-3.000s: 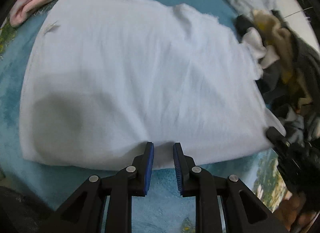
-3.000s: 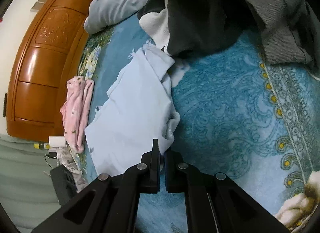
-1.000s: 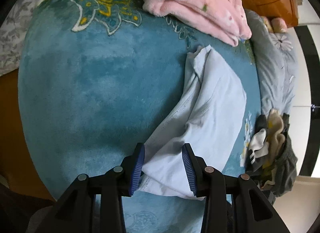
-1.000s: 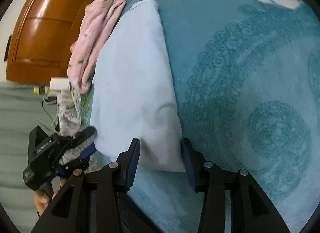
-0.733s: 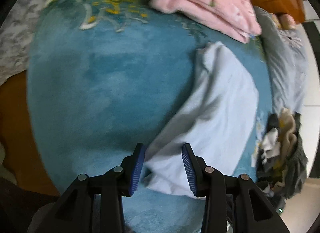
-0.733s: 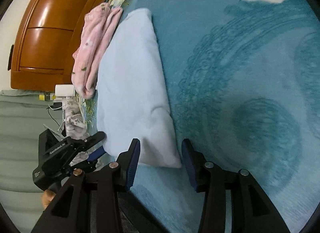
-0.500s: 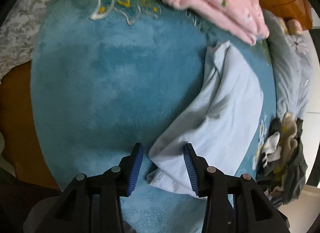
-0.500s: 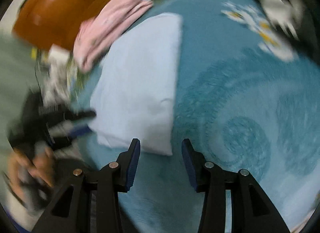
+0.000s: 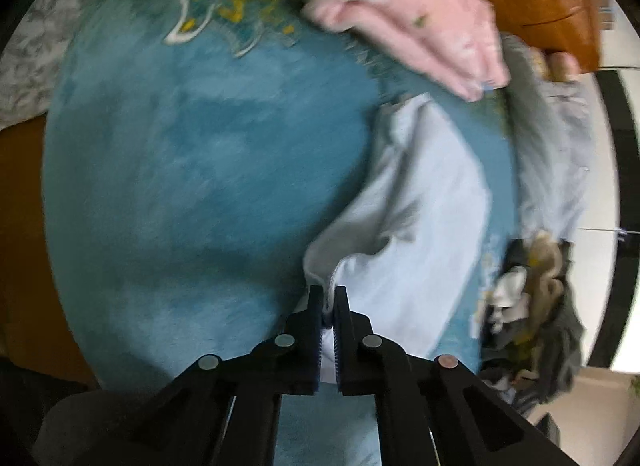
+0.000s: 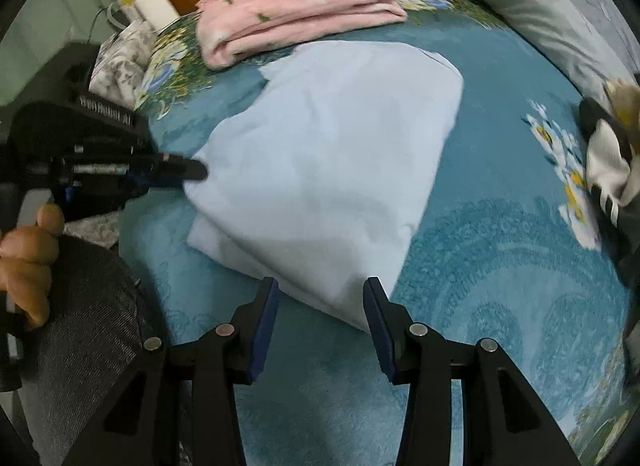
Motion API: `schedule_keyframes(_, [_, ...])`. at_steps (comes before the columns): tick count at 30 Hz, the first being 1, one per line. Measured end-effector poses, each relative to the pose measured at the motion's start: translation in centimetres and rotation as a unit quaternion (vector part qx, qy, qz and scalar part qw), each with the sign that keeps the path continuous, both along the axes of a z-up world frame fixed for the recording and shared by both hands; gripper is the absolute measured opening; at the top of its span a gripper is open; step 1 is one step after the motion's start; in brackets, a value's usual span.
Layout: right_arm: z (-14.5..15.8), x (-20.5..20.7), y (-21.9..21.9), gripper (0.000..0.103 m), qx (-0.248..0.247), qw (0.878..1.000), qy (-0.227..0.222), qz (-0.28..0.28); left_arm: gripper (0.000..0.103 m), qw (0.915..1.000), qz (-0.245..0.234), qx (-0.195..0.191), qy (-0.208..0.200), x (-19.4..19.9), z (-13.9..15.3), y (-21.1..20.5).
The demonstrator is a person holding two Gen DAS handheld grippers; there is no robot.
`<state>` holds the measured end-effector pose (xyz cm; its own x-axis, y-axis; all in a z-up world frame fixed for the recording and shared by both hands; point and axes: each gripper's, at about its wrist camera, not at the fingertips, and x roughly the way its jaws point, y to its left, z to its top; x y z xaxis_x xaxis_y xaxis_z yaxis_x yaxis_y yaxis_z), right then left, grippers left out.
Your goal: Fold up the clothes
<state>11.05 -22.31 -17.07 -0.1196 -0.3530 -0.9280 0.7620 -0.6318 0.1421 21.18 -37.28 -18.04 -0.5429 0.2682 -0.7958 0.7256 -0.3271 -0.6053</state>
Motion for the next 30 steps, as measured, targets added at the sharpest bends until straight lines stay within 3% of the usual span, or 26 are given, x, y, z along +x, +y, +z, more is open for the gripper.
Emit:
schedule_keyframes(6, [-0.1,1.6,-2.3,0.045,0.022,0.997,0.062,0.039,0.005,0.9957,0.013,0.028,0.087,-0.5,2.2,0.5])
schedule_keyframes(9, [-0.8,1.3,-3.1,0.045,0.042,0.995,0.092,0.025,0.004,0.9931,0.016,0.039,0.110,-1.3,3.2,0.8])
schedule_keyframes(12, [-1.0,0.3,-2.3,0.045,0.066,0.989,0.129,-0.018,0.004,0.9938,0.005,0.022,0.108,-0.7,4.8,0.7])
schedule_keyframes(14, [0.7,-0.4,0.0,0.042,0.054,0.980,0.177,-0.068,0.004,0.9975,-0.021,0.001,0.067,-0.9,4.3,1.5])
schedule_keyframes(16, [1.9,-0.8,1.5,0.042,0.044,0.975,0.196,-0.092,0.004,0.9983,-0.050,-0.020,0.021,-1.1,3.7,2.4])
schedule_keyframes(21, [-0.7,-0.7,1.9,0.042,0.086,0.985,0.141,-0.057,0.005,0.9917,-0.093,-0.068,-0.058,-2.0,2.4,3.4])
schedule_keyframes(26, [0.1,-1.7,6.0,0.042,-0.003,0.996,0.015,-0.083,0.009,0.9902,-0.110,-0.078,-0.036,-1.9,3.4,2.5])
schedule_keyframes(30, [-0.9,-3.7,8.5,0.046,-0.062,0.986,-0.084,-0.131,0.017,0.9892,-0.100,-0.106,-0.008,-1.6,5.1,1.5])
